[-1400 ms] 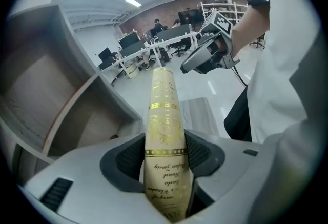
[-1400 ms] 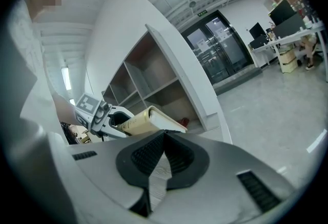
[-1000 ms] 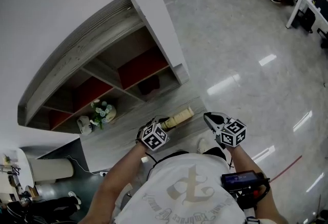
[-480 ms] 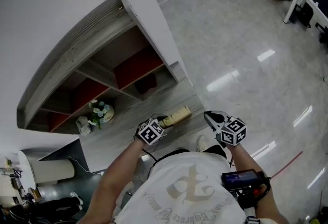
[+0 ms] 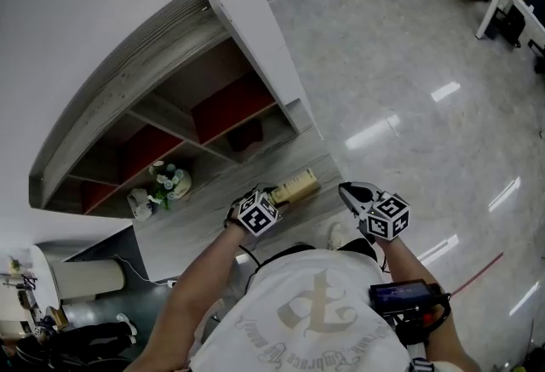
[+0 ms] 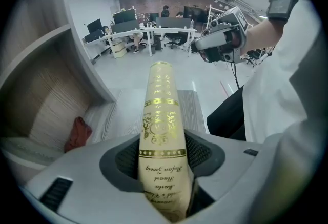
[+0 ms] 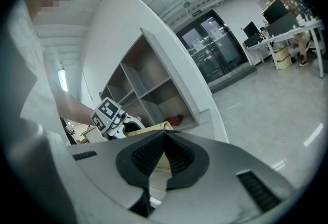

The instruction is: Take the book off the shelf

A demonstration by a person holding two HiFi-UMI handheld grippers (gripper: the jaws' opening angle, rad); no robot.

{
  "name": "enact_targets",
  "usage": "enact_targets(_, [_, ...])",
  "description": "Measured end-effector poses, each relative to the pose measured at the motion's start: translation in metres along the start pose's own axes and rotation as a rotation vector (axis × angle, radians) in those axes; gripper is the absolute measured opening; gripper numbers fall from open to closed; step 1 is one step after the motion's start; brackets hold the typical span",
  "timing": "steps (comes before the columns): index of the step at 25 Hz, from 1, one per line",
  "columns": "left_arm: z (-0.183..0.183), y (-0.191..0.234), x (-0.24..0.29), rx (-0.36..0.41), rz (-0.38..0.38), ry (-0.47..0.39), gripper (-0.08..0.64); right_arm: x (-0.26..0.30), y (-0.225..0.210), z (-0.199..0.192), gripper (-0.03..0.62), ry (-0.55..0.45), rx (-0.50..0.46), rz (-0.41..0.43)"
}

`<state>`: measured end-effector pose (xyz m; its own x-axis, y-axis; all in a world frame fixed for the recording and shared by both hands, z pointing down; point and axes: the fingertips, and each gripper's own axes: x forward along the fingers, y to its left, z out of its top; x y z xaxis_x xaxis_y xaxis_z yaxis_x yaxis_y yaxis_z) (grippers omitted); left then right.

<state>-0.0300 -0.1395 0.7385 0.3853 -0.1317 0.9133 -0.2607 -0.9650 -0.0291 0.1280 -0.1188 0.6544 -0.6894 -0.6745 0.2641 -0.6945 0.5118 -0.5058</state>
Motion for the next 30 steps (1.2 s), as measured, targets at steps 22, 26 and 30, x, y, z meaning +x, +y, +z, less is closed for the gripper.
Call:
enact_targets(22, [0.005,0.005,0.001,-0.009,0.063,-0.006,0.331,0.015,-0.012,0.002,0.005,0.065,-0.039,0.065])
enact_targets(26, [0.011,0.009,-0.013,-0.029,0.063,-0.064,0.331,0.021,-0.009,0.005,0.005,0.064,-0.045,0.077])
enact_targets(30, [0.017,0.009,-0.033,-0.077,0.085,-0.164,0.331,0.016,-0.001,0.003,0.005,0.062,-0.051,0.081])
